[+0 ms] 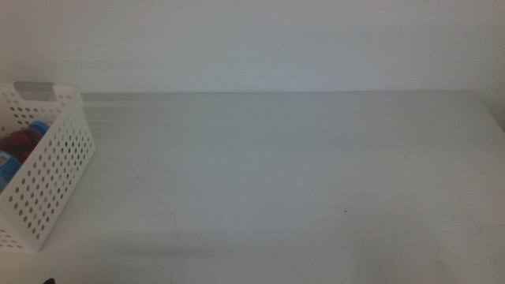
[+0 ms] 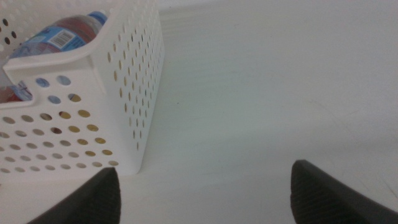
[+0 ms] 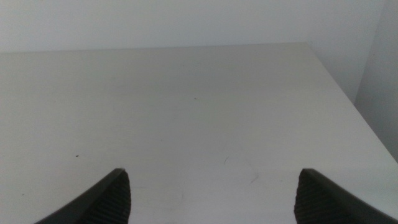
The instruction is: Use arms to grab the bottles and put them into the dustbin to the left of the table.
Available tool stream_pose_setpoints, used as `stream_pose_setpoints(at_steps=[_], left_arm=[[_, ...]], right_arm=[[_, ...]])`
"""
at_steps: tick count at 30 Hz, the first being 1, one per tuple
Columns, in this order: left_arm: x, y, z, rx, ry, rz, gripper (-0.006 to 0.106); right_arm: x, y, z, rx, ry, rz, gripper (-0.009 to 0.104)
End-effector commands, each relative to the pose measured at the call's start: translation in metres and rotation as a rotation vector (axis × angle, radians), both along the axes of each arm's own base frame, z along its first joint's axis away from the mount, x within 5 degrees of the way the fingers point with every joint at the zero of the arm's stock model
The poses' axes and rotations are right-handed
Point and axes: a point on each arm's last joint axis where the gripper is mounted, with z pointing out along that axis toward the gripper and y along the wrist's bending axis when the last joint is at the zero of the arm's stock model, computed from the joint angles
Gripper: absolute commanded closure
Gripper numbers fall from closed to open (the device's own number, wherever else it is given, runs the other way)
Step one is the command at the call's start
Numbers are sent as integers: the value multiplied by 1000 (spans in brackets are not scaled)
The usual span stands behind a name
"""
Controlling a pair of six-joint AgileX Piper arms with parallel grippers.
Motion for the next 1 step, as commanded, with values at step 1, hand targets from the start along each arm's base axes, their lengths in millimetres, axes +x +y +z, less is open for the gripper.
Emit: stream_pose_setpoints(at_steps=[1], left_arm=[[1, 0, 5, -28, -84, 11, 10]], right_arm=[[-1, -1, 11, -13, -111, -7, 20]])
